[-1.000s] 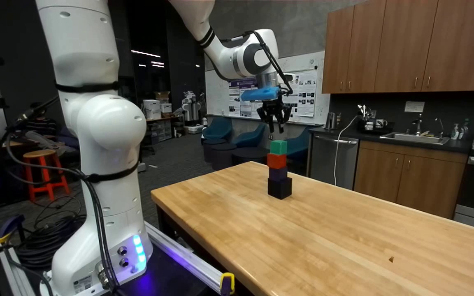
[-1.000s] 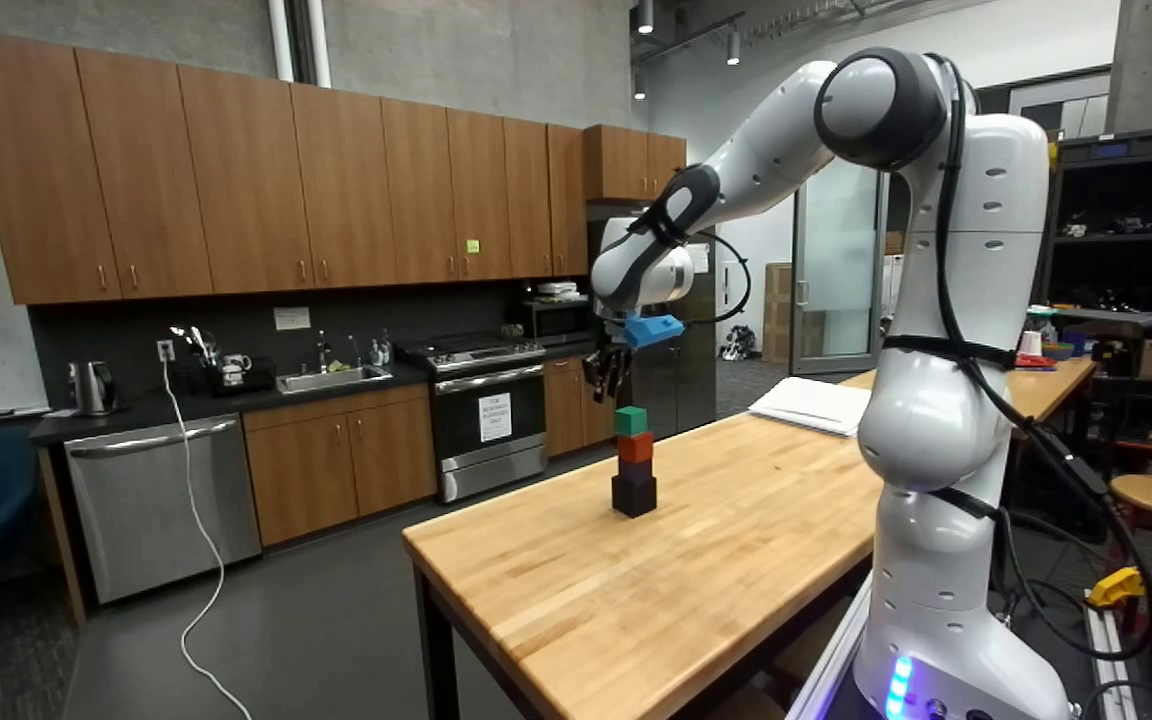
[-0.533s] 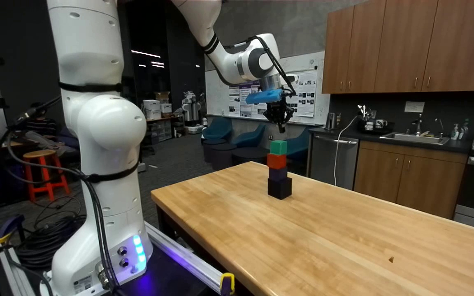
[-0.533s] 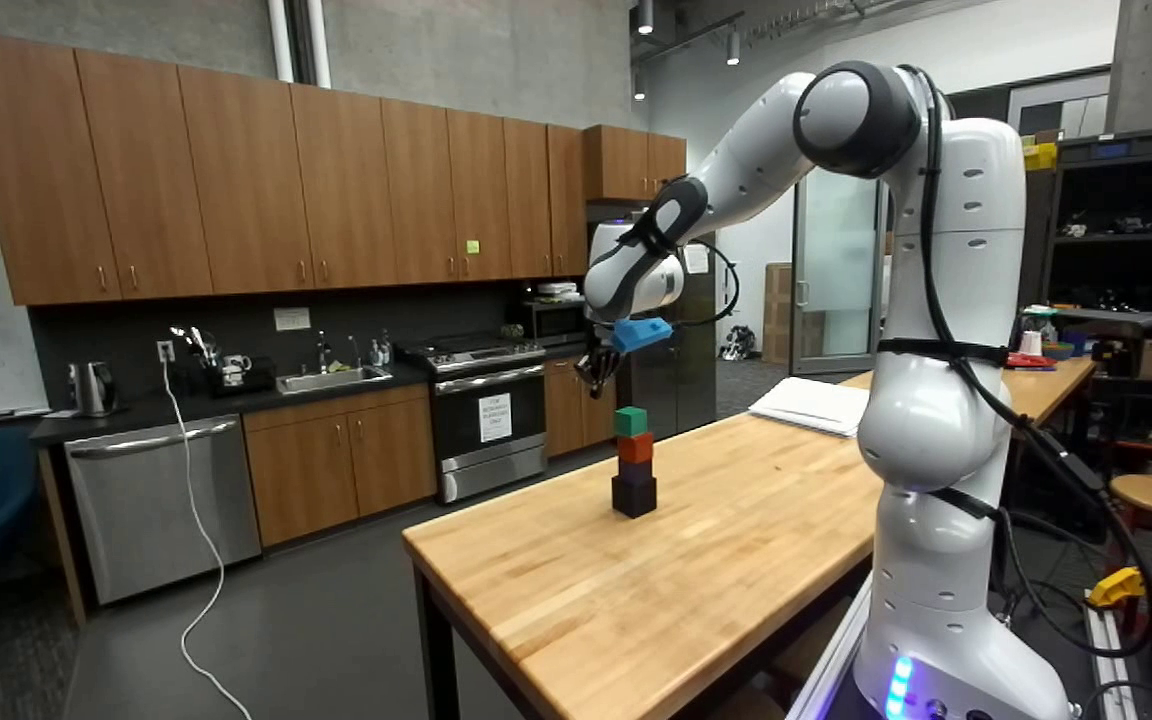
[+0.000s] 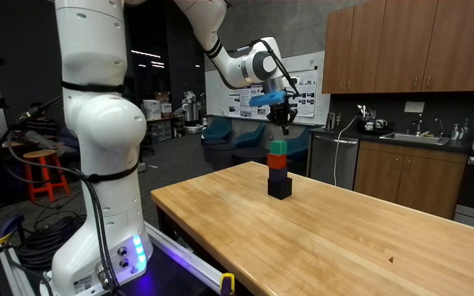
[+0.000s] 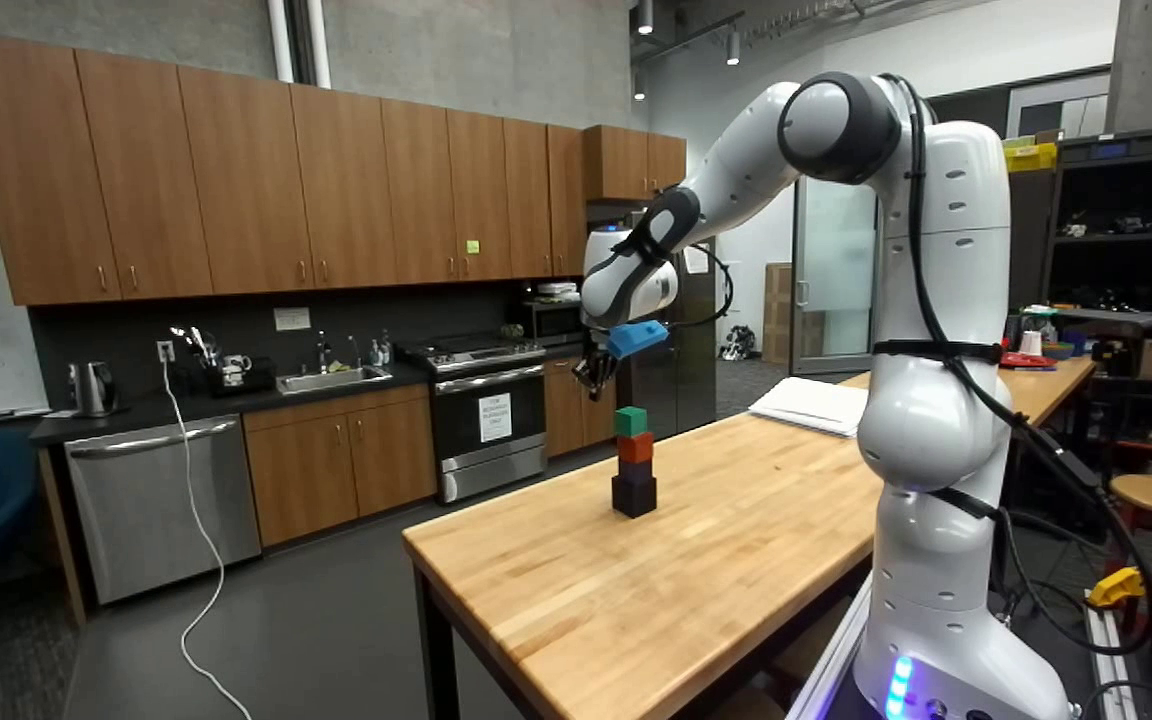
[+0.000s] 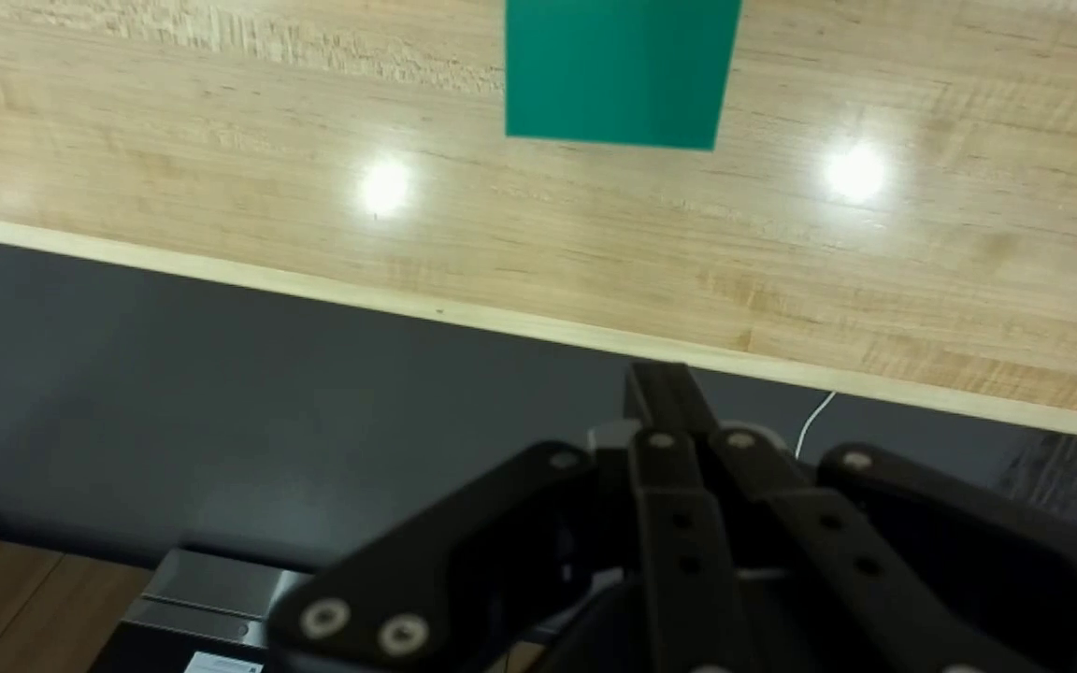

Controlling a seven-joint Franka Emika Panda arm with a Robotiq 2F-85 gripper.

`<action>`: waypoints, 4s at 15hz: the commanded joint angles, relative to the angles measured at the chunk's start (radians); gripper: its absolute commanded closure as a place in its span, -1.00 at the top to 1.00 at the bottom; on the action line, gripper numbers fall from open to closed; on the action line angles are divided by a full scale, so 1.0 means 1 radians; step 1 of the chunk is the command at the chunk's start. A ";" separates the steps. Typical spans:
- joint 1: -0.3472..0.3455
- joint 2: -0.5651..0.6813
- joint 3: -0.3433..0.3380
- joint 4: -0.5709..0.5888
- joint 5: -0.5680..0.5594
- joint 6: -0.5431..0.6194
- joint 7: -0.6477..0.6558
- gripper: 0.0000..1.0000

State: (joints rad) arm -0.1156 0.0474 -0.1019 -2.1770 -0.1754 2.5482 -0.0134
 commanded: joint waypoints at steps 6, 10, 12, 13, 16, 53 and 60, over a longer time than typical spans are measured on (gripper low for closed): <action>-0.002 0.086 -0.033 0.061 -0.037 -0.019 0.025 -1.00; -0.003 0.092 -0.043 0.063 -0.034 -0.045 0.014 -1.00; -0.002 0.087 -0.047 0.062 -0.041 -0.066 0.021 -1.00; -0.002 0.084 -0.048 0.061 -0.046 -0.076 0.023 -1.00; -0.001 0.078 -0.053 0.057 -0.068 -0.092 0.028 -1.00; -0.007 -0.023 -0.049 -0.055 -0.090 -0.165 -0.007 -1.00; -0.009 -0.023 -0.047 -0.054 -0.058 -0.118 0.015 -1.00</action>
State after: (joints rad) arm -0.1198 0.0493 -0.1532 -2.2144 -0.2416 2.4054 -0.0123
